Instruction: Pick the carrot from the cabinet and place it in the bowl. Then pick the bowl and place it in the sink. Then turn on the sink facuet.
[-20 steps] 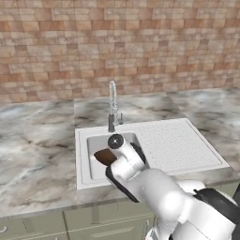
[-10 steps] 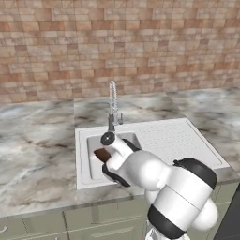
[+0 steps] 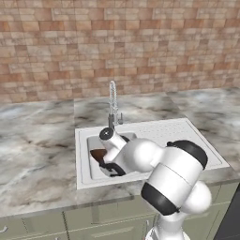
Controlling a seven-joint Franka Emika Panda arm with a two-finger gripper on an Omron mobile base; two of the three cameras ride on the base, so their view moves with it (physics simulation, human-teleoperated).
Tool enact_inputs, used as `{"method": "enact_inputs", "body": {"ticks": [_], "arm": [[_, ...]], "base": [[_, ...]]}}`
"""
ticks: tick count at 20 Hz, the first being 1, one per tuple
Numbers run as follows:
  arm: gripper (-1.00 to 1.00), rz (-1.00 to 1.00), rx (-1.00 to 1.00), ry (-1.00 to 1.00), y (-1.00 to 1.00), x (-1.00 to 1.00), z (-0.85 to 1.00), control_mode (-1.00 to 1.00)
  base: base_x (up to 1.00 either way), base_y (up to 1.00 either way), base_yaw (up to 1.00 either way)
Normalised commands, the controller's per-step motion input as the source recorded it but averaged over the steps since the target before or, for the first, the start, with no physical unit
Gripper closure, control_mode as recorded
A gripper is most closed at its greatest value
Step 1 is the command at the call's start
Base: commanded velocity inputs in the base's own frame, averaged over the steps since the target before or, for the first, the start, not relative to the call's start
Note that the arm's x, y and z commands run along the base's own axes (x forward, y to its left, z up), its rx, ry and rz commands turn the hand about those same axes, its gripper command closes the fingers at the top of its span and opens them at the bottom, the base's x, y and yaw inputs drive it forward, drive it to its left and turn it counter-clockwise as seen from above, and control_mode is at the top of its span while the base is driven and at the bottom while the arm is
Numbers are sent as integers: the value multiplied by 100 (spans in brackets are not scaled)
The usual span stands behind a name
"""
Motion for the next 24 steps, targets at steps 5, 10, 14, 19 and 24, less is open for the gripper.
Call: {"method": "enact_inputs", "body": {"ticks": [5, 10, 14, 19, 24], "arm": [[100, 0, 12, 2, 2, 8, -34, -100], [100, -1, 2, 0, 0, 15, -26, -100], [100, -2, 0, 0, 3, 14, -20, -100], [100, -2, 0, 0, 8, 1, -13, -100], [100, 0, 0, 1, 12, 0, -17, -100]], "base": [[0, 0, 0], [0, 0, 0], [0, 0, 0], [0, 0, 0], [0, 0, 0]]}}
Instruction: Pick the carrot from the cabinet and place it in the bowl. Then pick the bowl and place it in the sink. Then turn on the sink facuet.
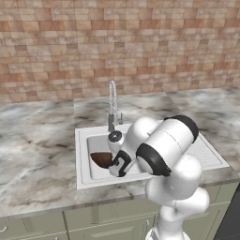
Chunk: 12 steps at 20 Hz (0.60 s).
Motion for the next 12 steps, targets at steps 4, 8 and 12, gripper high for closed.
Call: {"method": "enact_inputs", "body": {"ticks": [4, 8, 12], "arm": [[100, 0, 0, 1, 6, 4, -17, -100], [100, 0, 0, 1, 0, 13, -15, -100], [100, 0, 0, 1, 1, 13, -20, -100]], "base": [[0, 0, 0], [0, 0, 0], [0, 0, 0]]}}
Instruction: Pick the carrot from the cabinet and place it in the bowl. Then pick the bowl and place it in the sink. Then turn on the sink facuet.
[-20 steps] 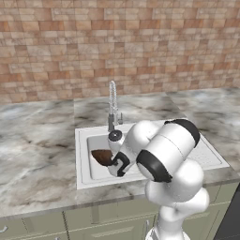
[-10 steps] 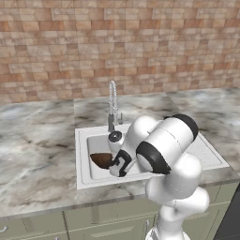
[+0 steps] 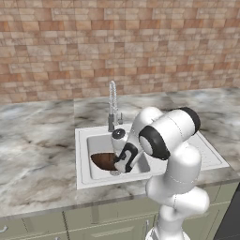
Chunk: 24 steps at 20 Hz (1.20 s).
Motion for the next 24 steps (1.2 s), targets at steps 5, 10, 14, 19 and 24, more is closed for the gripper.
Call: {"method": "enact_inputs", "body": {"ticks": [5, 10, 14, 19, 24], "arm": [[100, 0, 0, 0, 9, 2, -21, -100], [100, 0, 0, 0, 13, 4, -11, -100], [100, 0, 0, 0, 28, 0, -27, -100], [-100, 0, 0, 1, 42, 0, -20, -100], [-100, 0, 0, 0, 25, 0, 0, -100]], "base": [[0, 0, 0], [0, 0, 0], [0, 0, 0], [0, 0, 0], [0, 0, 0]]}}
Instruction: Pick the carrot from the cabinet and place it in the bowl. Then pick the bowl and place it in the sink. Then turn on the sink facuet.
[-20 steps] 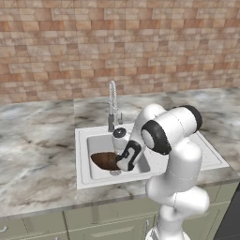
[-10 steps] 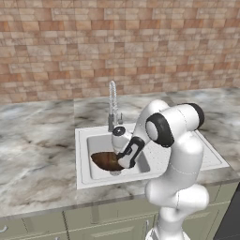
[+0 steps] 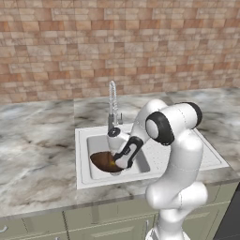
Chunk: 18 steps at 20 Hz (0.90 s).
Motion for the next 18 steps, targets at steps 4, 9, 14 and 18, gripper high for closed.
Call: {"method": "enact_inputs", "body": {"ticks": [4, 9, 14, 18], "arm": [[-100, 0, 0, 0, 0, -25, 30, -100], [-100, 0, 0, 0, 0, -61, 67, -100], [-100, 0, 0, 0, 0, -66, 94, -100], [-100, 0, 0, 0, 4, -59, 100, -100]], "base": [[0, 0, 0], [0, 0, 0], [0, 0, 0], [0, 0, 0]]}}
